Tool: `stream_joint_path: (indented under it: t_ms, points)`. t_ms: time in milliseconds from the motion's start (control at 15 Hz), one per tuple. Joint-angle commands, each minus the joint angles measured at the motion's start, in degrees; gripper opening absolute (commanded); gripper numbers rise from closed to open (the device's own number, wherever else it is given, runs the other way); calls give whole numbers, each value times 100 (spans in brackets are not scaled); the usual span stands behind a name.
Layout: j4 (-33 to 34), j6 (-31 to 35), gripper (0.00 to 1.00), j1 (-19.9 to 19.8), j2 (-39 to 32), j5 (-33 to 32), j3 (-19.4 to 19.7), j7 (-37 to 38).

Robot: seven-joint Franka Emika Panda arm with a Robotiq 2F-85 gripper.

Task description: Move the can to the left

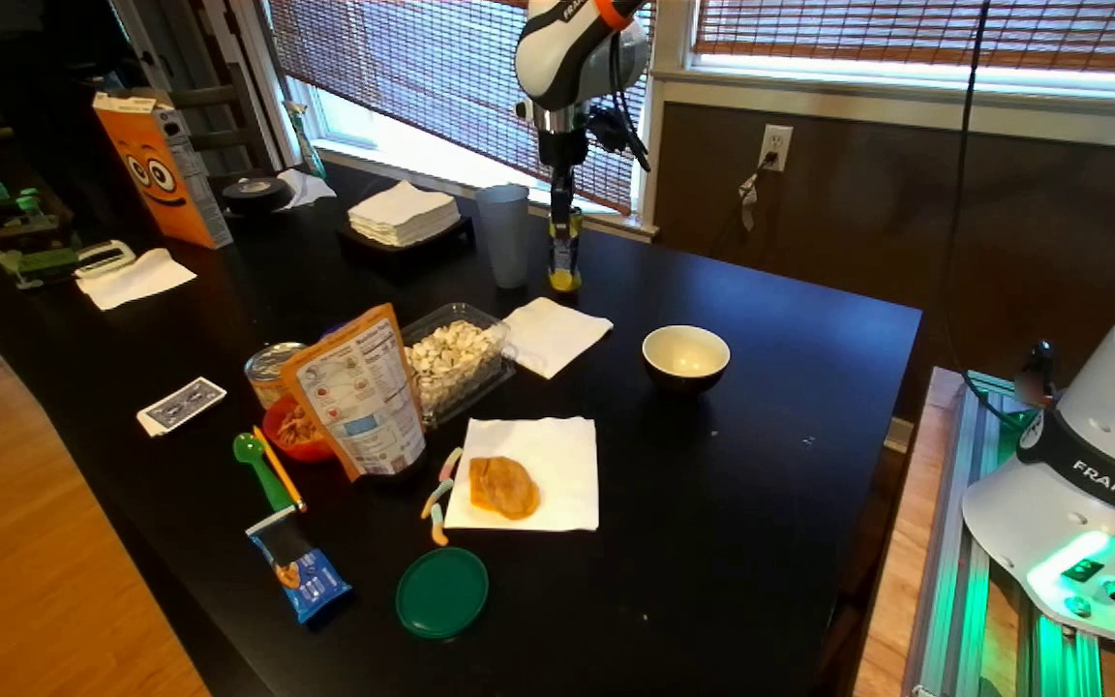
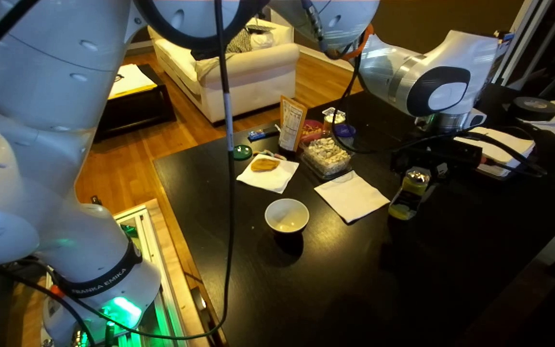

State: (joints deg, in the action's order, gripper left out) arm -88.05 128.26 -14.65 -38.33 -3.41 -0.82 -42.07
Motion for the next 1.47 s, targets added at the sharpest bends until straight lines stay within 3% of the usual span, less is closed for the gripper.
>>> stream_joint_path:
  t_ms: [0,533,867,1133,1400]
  points:
    - [-348,-293,32,94,561,-21,4,17]
    - [-1559,-520,32,523,1759,134,-411,-313]
    - [-1755,-395,32,977,2051,31,-647,-502]
    - [-1287,-471,32,1310,1856,-166,-619,-299]
    - [-812,-526,32,1287,1693,162,-694,-439]
